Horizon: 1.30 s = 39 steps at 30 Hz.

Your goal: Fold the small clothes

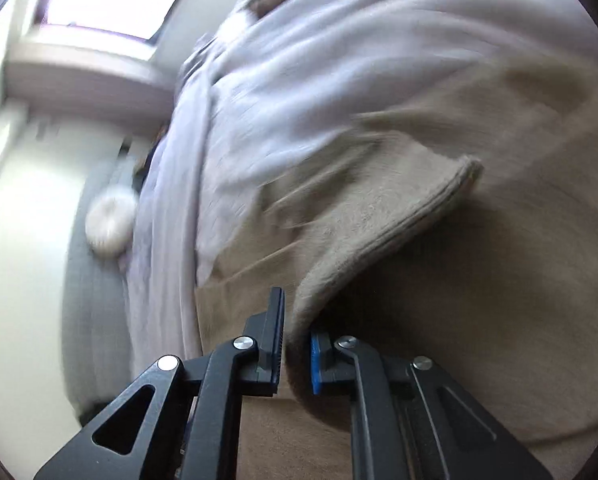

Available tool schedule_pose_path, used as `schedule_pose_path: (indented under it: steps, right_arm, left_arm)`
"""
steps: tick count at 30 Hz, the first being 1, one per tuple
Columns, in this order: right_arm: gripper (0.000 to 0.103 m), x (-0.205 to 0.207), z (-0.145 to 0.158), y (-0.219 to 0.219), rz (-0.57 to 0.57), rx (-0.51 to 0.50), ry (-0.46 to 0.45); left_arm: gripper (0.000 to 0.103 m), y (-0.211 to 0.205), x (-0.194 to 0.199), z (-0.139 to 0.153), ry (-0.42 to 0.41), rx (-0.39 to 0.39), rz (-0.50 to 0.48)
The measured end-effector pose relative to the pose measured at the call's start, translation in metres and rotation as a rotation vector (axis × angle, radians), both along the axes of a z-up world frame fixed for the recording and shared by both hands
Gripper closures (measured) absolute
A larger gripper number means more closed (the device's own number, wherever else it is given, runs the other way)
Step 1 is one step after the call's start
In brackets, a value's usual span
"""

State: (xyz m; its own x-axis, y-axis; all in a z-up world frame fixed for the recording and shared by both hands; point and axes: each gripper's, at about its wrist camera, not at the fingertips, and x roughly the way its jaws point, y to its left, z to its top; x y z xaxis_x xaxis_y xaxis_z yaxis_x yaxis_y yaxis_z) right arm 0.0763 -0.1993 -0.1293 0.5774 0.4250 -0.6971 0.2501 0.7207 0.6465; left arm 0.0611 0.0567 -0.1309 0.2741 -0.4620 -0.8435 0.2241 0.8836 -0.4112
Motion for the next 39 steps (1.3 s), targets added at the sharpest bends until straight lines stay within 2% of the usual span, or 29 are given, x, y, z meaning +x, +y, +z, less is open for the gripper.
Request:
schedule_pose_path:
  steps: [4,7,9,12,14,16,19,20,21,22,23,24,26,27,29,33,36,38,39]
  right_arm:
    - [0.087,0.016,-0.008,0.064,0.249,-0.186,0.071]
    - [0.085,0.004,-0.019,0.084,0.322,-0.276,0.123]
    - [0.085,-0.008,-0.015,0.08,0.307,-0.268,0.119]
    - [0.084,-0.031,-0.008,0.051,0.215,-0.201,0.132]
    - [0.084,-0.061,-0.003,0.014,0.113,-0.143,0.146]
    - [0.081,-0.091,-0.008,-0.019,-0.012,-0.051,0.165]
    - [0.072,-0.147,-0.015,-0.07,-0.25,0.093,0.182]
    - [0.07,-0.157,-0.018,-0.08,-0.303,0.122,0.18]
    - [0.069,-0.176,-0.023,-0.097,-0.397,0.175,0.172]
    - [0.069,-0.184,-0.025,-0.105,-0.444,0.195,0.172]
    - [0.069,-0.193,-0.03,-0.116,-0.5,0.224,0.165]
    - [0.069,-0.199,-0.033,-0.129,-0.557,0.263,0.146]
    - [0.07,-0.196,-0.036,-0.139,-0.602,0.292,0.121]
    - [0.078,-0.191,-0.035,-0.143,-0.608,0.286,0.108]
    - [0.096,-0.179,-0.024,-0.152,-0.571,0.214,0.09]
    - [0.096,-0.164,0.003,-0.158,-0.46,0.095,0.024]
    - [0.096,-0.155,-0.01,-0.164,-0.373,0.035,0.096]
    - [0.095,-0.154,-0.028,-0.16,-0.331,0.054,0.16]
    - [0.095,-0.155,-0.029,-0.158,-0.322,0.064,0.161]
  left_arm:
    - [0.003,-0.004,0.013,-0.001,0.008,-0.085,-0.032]
    - [0.003,-0.015,0.025,-0.009,0.038,-0.126,-0.062]
    - [0.003,-0.026,0.032,-0.017,0.064,-0.129,-0.083]
    - [0.003,-0.039,0.04,-0.025,0.079,-0.122,-0.106]
    - [0.003,-0.044,0.045,-0.027,0.084,-0.124,-0.104]
    - [0.003,-0.048,0.054,-0.03,0.109,-0.147,-0.087]
    - [0.004,-0.053,0.065,-0.029,0.115,-0.154,-0.057]
    - [0.015,-0.054,0.068,-0.028,0.105,-0.141,-0.044]
    - [0.039,-0.056,0.071,-0.029,0.1,-0.118,-0.038]
    - [0.052,-0.058,0.074,-0.031,0.108,-0.091,-0.044]
    - [0.077,-0.059,0.077,-0.033,0.116,-0.079,-0.051]
    - [0.09,-0.06,0.079,-0.035,0.126,-0.082,-0.062]
    - [0.091,-0.059,0.079,-0.033,0.116,-0.09,-0.07]
    - [0.095,-0.058,0.078,-0.03,0.102,-0.089,-0.077]
    - [0.095,-0.055,0.073,-0.022,0.076,-0.097,-0.085]
    - [0.095,-0.051,0.062,-0.019,0.048,-0.089,-0.101]
    - [0.095,-0.05,0.057,-0.034,0.067,-0.05,-0.106]
    - [0.095,-0.047,0.056,-0.037,0.068,-0.051,-0.102]
    - [0.095,-0.045,0.056,-0.035,0.056,-0.05,-0.106]
